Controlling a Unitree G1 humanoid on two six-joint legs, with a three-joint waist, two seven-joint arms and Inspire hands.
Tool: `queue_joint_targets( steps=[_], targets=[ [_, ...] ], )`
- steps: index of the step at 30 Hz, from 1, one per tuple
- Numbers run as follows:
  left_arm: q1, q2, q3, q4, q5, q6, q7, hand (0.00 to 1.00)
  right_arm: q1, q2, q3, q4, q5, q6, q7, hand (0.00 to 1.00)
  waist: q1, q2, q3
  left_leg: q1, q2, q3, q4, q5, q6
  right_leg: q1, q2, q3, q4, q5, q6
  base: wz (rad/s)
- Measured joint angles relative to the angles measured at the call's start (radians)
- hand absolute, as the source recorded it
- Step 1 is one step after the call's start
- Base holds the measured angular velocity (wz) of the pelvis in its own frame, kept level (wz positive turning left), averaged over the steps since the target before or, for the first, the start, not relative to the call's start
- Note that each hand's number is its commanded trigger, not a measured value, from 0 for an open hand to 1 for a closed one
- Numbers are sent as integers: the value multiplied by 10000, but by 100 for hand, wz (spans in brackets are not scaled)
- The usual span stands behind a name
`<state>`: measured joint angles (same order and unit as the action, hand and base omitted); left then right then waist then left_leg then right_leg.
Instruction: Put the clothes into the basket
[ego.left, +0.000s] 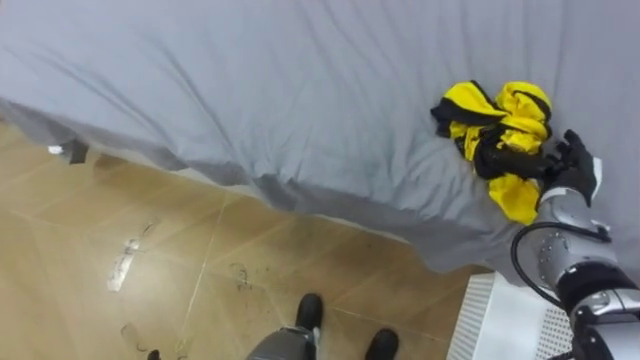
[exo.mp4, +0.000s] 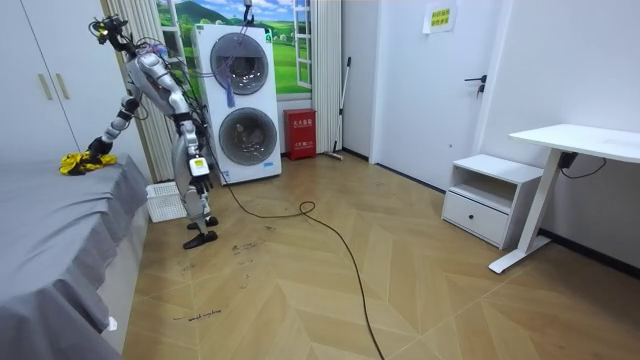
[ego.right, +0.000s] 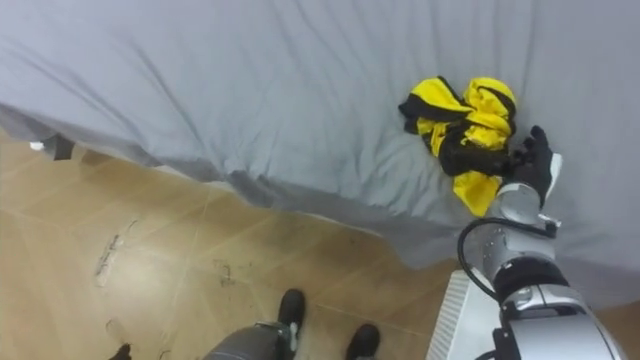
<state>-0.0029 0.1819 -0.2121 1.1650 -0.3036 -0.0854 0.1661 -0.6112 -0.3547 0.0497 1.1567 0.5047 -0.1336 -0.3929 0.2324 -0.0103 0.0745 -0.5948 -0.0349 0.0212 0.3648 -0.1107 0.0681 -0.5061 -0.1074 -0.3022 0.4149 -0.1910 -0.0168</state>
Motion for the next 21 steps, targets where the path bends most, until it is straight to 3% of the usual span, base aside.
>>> queue_joint_targets(
  steps=[4,9,15,21],
  targets=[
    [93,25,-75,26,12,158,-5,0,-90,-325,-3,85,-94,5,-321,100,28,-6,-4,-48,-8,-9,-237,236,-62,-140,5,-8,-59,32,-58,4],
    [99,32,-90,-8,12,193,-7,0,-205,-451,46,85,-90,15,-423,100,74,-30,-20,-45,67,0,-421,357,-183,-182,30,-14,-170,65,-180,0],
    [99,13,-76,-15,15,228,-11,0,-201,-651,175,470,-73,38,216,100,78,-76,-37,63,62,-9,-393,368,-195,-149,-5,17,18,41,-197,0],
    [99,44,-66,48,12,279,-12,0,-138,-819,167,698,53,64,703,100,47,-352,-48,149,68,-71,-388,379,-197,68,36,-37,-203,39,-208,4]
  ],
)
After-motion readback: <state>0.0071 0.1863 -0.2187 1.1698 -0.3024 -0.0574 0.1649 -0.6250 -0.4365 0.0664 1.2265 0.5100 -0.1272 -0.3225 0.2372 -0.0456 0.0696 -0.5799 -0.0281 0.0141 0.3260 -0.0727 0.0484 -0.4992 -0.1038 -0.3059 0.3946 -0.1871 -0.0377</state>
